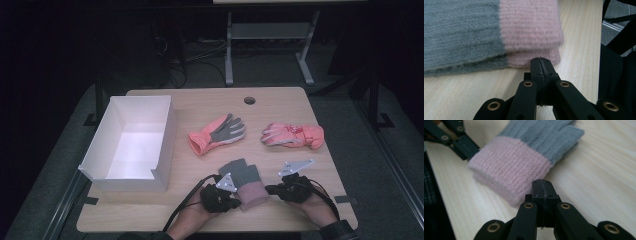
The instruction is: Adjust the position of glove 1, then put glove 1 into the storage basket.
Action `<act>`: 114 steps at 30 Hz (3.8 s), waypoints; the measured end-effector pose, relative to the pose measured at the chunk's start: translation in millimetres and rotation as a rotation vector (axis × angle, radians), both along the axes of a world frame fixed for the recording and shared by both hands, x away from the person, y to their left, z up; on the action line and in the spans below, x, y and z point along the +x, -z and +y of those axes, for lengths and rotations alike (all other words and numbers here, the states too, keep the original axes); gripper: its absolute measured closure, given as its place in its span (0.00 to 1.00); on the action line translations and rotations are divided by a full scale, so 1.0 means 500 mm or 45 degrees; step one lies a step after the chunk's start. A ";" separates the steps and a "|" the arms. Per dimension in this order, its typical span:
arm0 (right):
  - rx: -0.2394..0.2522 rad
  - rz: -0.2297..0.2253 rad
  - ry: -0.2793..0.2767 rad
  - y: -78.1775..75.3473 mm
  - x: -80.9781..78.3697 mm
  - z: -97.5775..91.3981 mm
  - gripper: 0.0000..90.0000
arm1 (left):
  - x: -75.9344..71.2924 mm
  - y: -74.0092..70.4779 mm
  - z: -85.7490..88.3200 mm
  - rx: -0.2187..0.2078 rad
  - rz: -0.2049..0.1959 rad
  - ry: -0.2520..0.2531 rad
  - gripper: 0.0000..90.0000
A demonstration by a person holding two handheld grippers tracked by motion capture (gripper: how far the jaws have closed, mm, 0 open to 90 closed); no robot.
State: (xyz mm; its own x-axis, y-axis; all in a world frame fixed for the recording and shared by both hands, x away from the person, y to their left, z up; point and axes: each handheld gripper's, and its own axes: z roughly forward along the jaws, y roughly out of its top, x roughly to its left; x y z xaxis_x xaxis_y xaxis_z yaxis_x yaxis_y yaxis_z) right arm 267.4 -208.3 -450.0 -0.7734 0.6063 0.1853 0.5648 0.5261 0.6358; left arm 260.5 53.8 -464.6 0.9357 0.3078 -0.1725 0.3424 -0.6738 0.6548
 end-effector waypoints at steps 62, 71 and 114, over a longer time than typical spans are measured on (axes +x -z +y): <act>0.028 -0.028 -0.182 0.004 -0.013 0.104 0.68 | 0.184 -0.041 0.073 0.030 -0.019 -0.339 0.71; 0.044 -0.089 -0.011 0.004 -0.013 0.026 0.35 | 0.172 -0.059 0.085 0.035 -0.035 -0.306 0.38; 0.020 -0.251 0.301 0.021 -0.014 -0.072 0.11 | 0.122 -0.011 -0.023 0.136 0.036 -0.258 0.15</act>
State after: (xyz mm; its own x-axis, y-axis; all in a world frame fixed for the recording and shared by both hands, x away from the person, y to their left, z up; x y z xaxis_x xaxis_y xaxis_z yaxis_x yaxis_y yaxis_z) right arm 260.5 -244.1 -460.6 -0.6332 0.7719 0.0561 0.5351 0.3843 0.7523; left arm 321.4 42.4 -459.3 0.8484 0.5065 -0.1540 0.4946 -0.6545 0.5718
